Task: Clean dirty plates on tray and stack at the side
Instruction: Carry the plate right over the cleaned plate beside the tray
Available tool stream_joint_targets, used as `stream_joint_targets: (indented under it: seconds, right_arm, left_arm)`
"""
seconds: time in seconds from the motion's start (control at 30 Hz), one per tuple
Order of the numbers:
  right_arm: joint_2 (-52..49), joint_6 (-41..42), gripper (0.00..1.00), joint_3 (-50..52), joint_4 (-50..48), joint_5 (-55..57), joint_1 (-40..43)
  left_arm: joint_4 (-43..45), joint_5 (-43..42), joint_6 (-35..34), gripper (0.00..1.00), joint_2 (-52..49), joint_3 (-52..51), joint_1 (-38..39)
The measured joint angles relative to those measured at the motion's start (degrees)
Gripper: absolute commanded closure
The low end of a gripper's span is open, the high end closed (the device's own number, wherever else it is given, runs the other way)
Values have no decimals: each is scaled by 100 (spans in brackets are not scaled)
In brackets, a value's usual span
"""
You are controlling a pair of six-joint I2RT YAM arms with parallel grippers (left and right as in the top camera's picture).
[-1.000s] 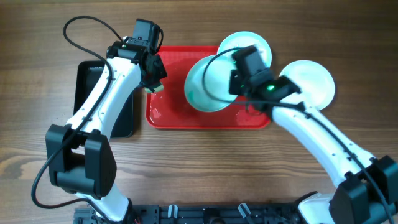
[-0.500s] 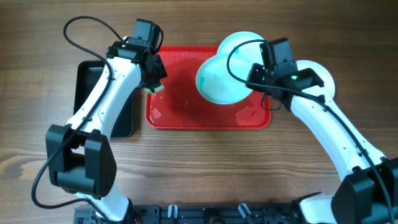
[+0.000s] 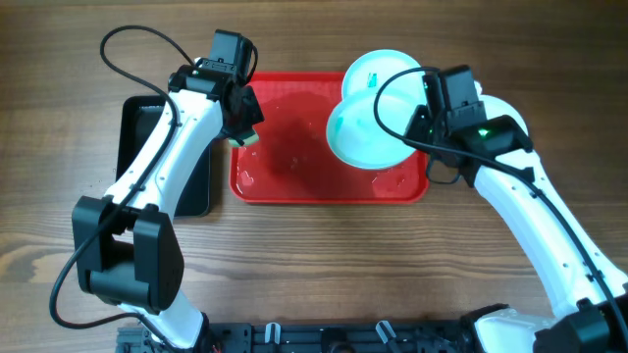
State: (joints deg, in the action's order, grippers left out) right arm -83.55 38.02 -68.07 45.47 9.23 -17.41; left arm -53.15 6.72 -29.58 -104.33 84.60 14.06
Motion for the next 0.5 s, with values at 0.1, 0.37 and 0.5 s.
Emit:
stream_joint_targets:
  seconds: [0.1, 0.37, 0.5]
  right_arm:
    - [179, 133, 96, 0, 160, 315, 2]
    - [546, 299, 96, 0, 509, 671, 358]
    - [619, 317, 96, 0, 695, 761, 634]
  left_arm:
    - [-2, -2, 0, 96, 0, 0, 0]
    - [-2, -2, 0, 96, 0, 0, 0]
    - [-2, 0, 0, 96, 0, 0, 0]
